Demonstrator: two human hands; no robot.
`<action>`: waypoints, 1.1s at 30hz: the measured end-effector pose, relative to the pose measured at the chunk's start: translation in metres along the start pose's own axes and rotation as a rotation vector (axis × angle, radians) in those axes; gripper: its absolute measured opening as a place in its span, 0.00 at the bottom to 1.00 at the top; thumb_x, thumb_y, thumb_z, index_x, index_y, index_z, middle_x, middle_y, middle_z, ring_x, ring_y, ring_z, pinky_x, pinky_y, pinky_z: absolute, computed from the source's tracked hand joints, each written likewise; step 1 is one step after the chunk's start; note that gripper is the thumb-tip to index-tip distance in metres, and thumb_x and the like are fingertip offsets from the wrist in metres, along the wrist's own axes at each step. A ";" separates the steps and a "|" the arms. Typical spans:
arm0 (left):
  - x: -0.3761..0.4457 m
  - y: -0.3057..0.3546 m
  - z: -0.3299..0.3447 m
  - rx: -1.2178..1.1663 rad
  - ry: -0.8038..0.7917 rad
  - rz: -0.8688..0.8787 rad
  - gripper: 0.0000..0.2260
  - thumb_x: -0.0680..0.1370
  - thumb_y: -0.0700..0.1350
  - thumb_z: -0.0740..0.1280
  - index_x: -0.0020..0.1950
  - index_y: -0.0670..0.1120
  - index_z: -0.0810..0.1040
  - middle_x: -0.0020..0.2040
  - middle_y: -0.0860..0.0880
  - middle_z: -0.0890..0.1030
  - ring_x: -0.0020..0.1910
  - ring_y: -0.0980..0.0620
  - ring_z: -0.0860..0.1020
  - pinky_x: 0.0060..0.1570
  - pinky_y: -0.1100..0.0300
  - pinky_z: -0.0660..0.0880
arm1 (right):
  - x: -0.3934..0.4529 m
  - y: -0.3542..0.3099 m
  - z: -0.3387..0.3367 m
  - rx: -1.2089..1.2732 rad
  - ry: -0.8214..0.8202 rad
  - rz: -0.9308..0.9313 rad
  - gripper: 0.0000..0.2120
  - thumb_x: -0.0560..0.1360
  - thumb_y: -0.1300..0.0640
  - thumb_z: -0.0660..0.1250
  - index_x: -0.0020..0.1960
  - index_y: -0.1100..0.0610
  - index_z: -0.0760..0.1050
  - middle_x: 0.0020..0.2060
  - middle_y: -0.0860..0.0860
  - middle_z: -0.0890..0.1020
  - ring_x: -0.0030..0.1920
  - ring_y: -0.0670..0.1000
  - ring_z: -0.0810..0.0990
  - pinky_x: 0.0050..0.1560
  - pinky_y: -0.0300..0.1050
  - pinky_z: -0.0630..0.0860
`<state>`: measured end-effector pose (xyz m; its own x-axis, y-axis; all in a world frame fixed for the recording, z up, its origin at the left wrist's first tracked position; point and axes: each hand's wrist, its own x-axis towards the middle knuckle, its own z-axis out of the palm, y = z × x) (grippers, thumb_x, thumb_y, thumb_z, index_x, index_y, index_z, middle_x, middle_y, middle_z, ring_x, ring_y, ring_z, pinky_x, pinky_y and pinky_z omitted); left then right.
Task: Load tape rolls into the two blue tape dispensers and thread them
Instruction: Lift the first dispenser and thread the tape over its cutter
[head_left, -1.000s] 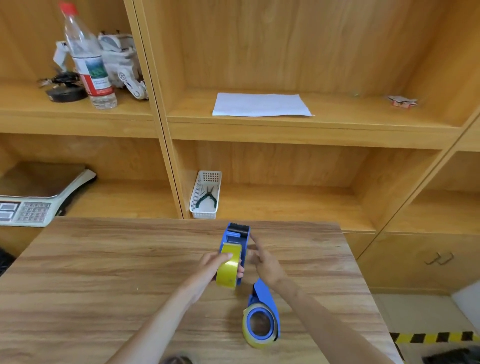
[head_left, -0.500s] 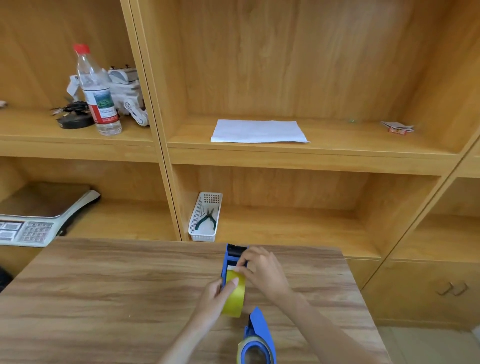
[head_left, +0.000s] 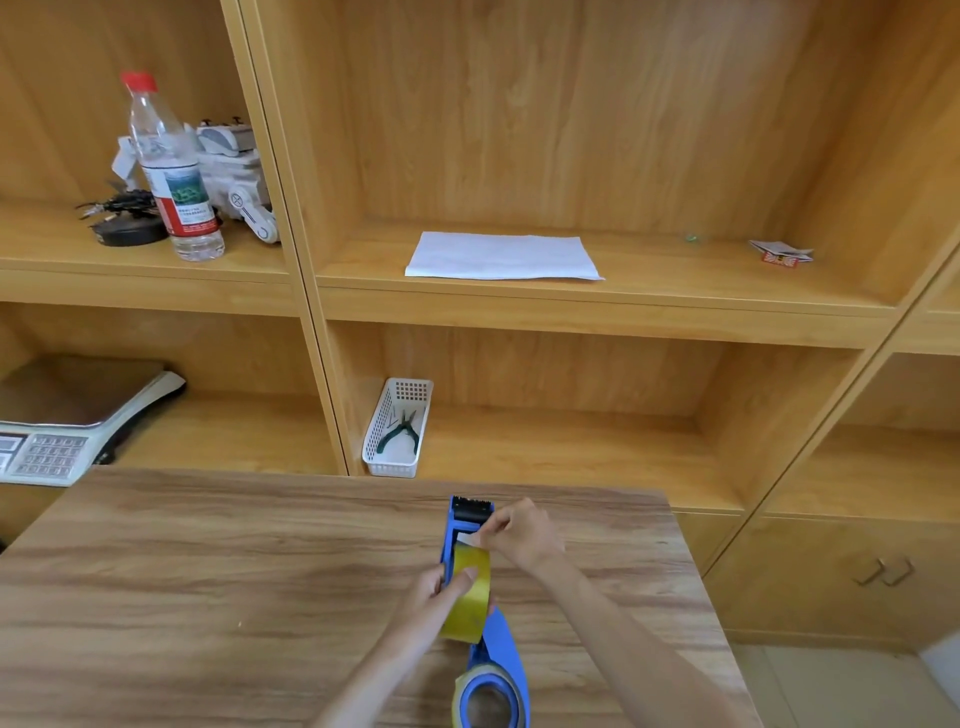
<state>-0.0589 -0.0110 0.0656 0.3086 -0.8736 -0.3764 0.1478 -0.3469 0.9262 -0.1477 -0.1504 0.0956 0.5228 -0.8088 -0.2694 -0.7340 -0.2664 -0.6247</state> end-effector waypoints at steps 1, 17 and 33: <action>-0.001 0.001 0.001 -0.026 -0.009 -0.010 0.13 0.81 0.47 0.65 0.54 0.37 0.81 0.46 0.39 0.87 0.46 0.43 0.85 0.53 0.49 0.81 | 0.000 0.000 0.000 -0.023 0.016 0.013 0.06 0.71 0.48 0.74 0.36 0.46 0.84 0.38 0.41 0.84 0.46 0.44 0.83 0.40 0.42 0.77; -0.003 -0.010 0.000 -0.147 -0.133 -0.058 0.18 0.74 0.47 0.70 0.59 0.37 0.81 0.55 0.39 0.85 0.59 0.41 0.81 0.61 0.44 0.75 | -0.005 0.001 0.012 -0.220 0.179 -0.005 0.11 0.76 0.61 0.61 0.45 0.50 0.81 0.55 0.47 0.76 0.50 0.52 0.81 0.43 0.45 0.76; -0.005 -0.028 -0.011 -0.125 -0.223 -0.023 0.24 0.72 0.35 0.75 0.66 0.39 0.74 0.60 0.43 0.84 0.60 0.45 0.81 0.51 0.58 0.79 | 0.002 0.010 0.002 -0.064 0.108 -0.091 0.07 0.74 0.54 0.65 0.39 0.45 0.76 0.41 0.43 0.81 0.44 0.49 0.80 0.42 0.44 0.77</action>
<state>-0.0540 0.0070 0.0413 0.0906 -0.9246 -0.3699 0.2713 -0.3345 0.9025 -0.1532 -0.1533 0.0872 0.5416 -0.8303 -0.1315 -0.7136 -0.3714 -0.5940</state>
